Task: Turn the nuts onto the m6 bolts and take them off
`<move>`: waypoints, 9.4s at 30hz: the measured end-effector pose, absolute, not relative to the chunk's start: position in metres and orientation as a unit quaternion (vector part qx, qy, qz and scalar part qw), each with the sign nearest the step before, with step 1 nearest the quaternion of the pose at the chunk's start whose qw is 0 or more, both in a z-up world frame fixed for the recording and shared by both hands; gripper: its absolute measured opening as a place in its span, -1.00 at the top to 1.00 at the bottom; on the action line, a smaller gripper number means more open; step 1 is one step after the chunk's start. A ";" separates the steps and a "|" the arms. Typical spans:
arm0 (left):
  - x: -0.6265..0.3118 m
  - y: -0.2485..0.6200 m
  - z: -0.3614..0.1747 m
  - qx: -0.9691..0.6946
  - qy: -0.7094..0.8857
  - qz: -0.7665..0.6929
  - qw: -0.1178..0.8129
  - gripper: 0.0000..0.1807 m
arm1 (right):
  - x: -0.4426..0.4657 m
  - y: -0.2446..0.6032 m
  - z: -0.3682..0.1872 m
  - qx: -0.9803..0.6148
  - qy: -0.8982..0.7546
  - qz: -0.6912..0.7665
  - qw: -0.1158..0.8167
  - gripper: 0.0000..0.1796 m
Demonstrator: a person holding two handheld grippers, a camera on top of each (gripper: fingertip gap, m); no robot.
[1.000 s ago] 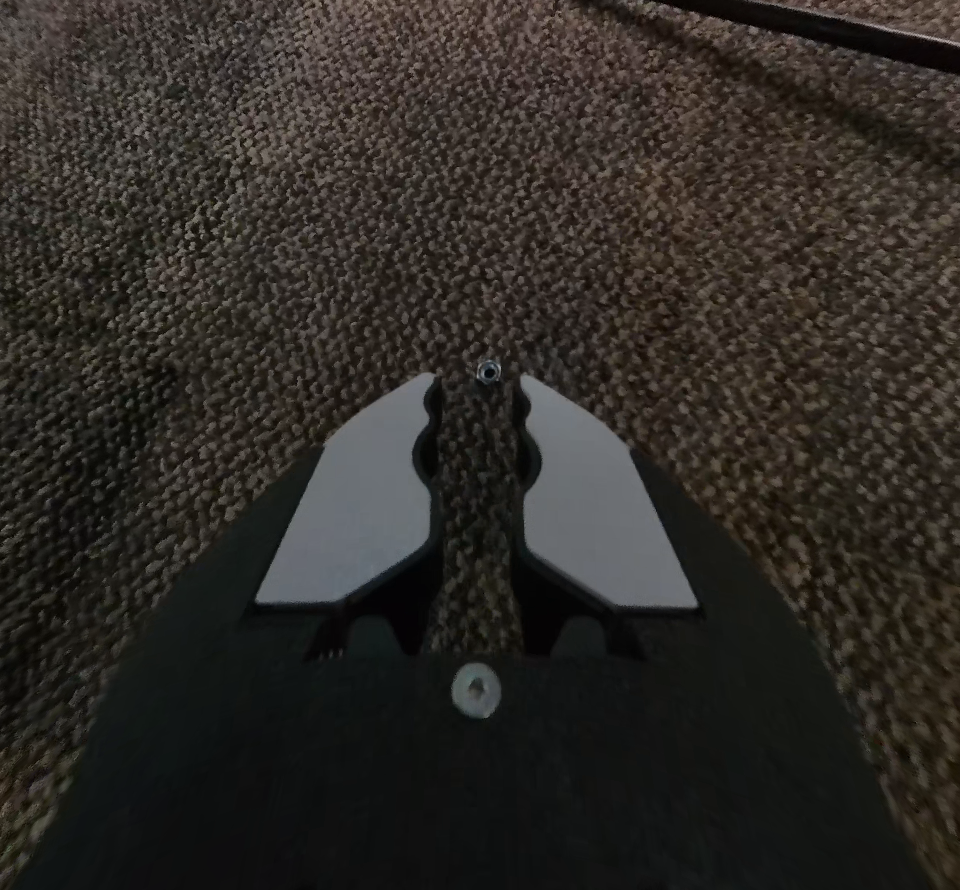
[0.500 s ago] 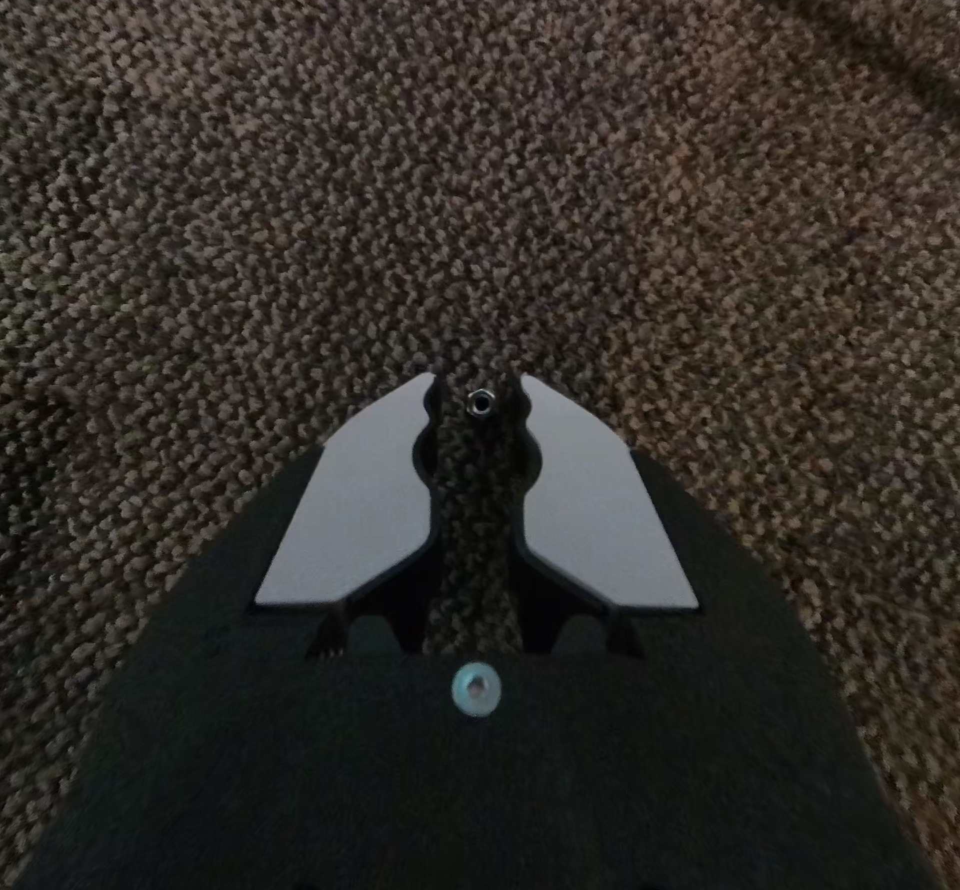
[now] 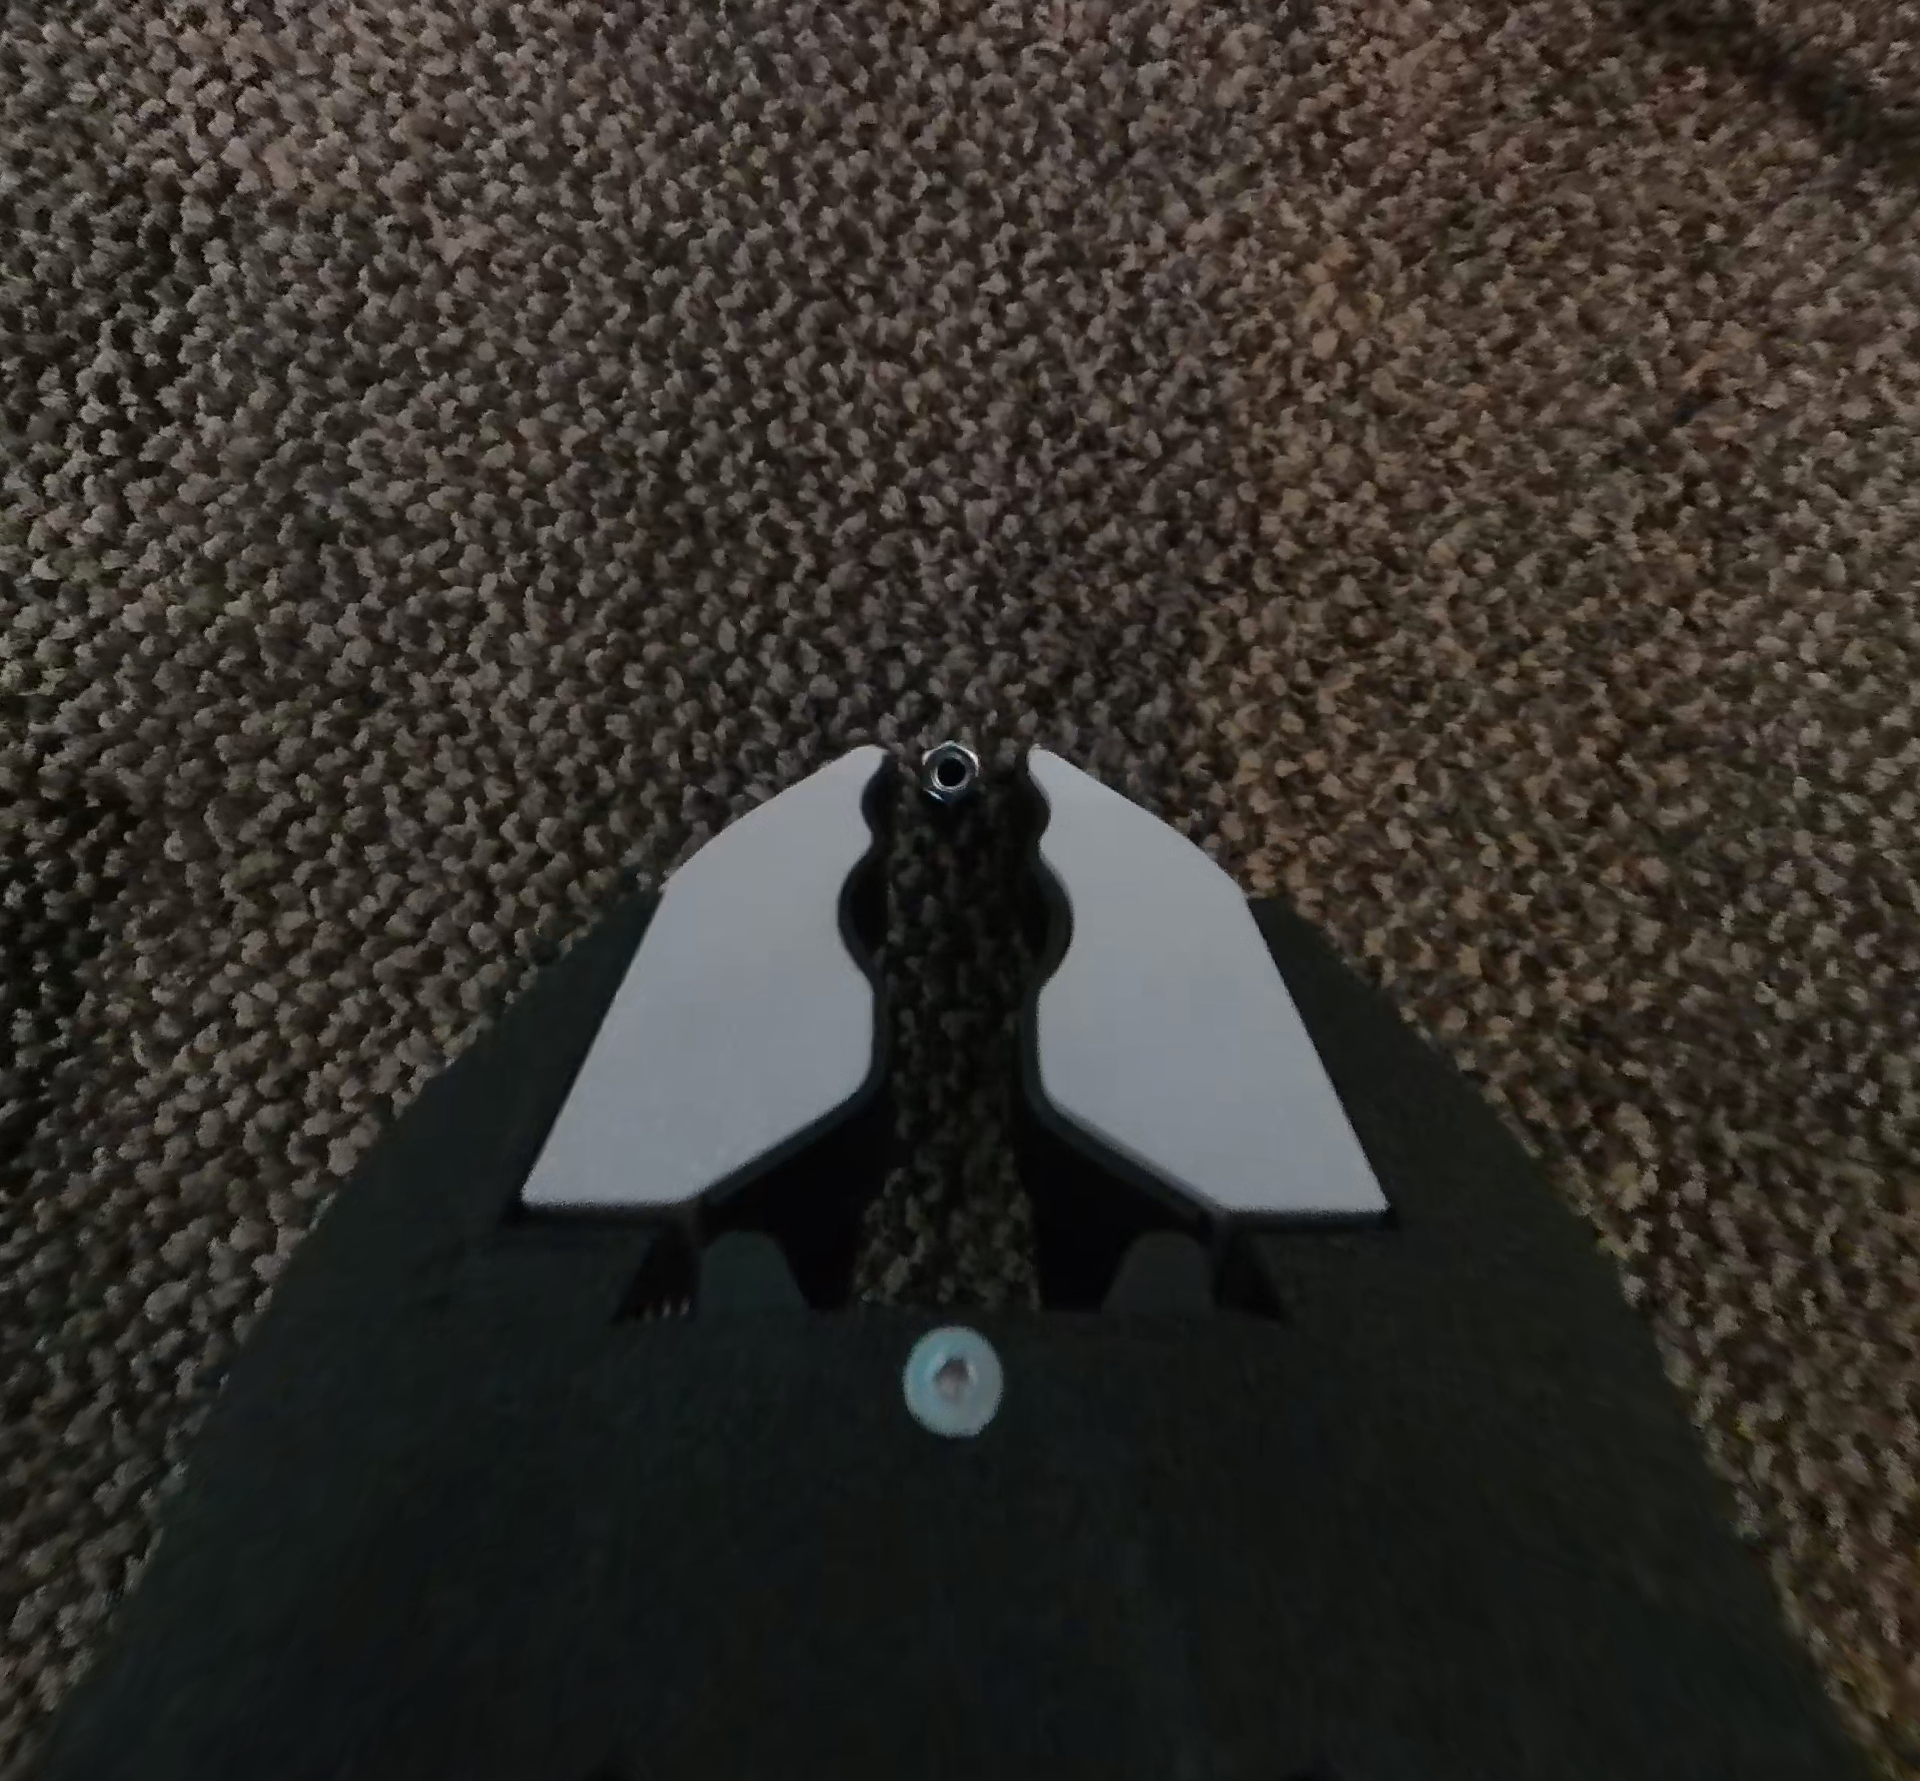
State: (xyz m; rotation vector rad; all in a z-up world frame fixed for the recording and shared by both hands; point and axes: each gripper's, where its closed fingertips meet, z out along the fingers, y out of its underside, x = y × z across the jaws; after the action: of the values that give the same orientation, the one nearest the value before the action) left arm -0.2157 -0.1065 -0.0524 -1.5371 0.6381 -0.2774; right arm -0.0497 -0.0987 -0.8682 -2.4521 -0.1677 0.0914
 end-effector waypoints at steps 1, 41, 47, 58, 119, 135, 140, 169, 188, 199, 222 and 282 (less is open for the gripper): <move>-0.215 -0.107 -0.053 -0.682 0.284 -0.123 0.663 0.94 | -0.049 -0.099 -0.868 -0.939 -0.065 0.034 0.336 0.79; -0.248 -0.111 -0.006 -0.634 0.232 -0.087 0.732 0.95 | -0.060 -0.371 -0.563 -0.885 -0.193 0.090 0.414 0.88; -0.236 -0.103 -0.039 -0.655 0.287 -0.039 0.698 0.94 | -0.048 -0.435 -0.404 -0.862 -0.203 0.083 0.457 0.89; -0.235 -0.103 -0.055 -0.675 0.283 -0.066 0.678 0.94 | -0.056 -0.445 -0.109 -0.769 -0.281 0.022 0.574 0.89; -0.228 -0.105 -0.074 -0.703 0.280 -0.100 0.646 0.94 | -0.144 -0.059 -0.042 -0.568 -0.599 0.405 0.393 0.89; -0.223 -0.106 -0.070 -0.694 0.287 -0.105 0.651 0.94 | -0.124 -0.050 -0.027 -0.570 -0.565 0.407 0.436 0.89; -0.230 -0.104 -0.063 -0.692 0.260 -0.125 0.661 0.94 | -0.137 -0.058 -0.028 -0.561 -0.582 0.410 0.423 0.89; -0.251 -0.103 0.049 -0.685 0.378 -0.220 0.583 0.94 | -0.150 -0.057 -0.027 -0.566 -0.590 0.393 0.420 0.89; -0.202 -0.111 0.106 -0.618 0.443 -0.247 0.601 0.94 | -0.122 -0.063 -0.003 -0.564 -0.572 0.385 0.455 0.89; -0.180 -0.067 0.028 -0.660 0.527 -0.319 0.431 0.94 | -0.097 -0.069 0.033 -0.568 -0.586 0.331 0.473 0.89; -0.160 -0.069 -0.043 -0.670 0.601 -0.306 0.312 0.94 | -0.140 -0.077 0.025 -0.580 -0.630 0.283 0.432 0.89; -0.159 -0.044 -0.036 -0.714 0.534 -0.263 0.369 0.94 | -0.164 -0.041 0.001 -0.674 -0.552 0.292 0.394 0.89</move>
State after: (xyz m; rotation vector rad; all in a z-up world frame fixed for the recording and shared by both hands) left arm -0.1595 -0.0438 -0.0358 -1.8317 1.3702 -0.6752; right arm -0.1642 -0.0412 0.0006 -1.7103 -1.3999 0.7419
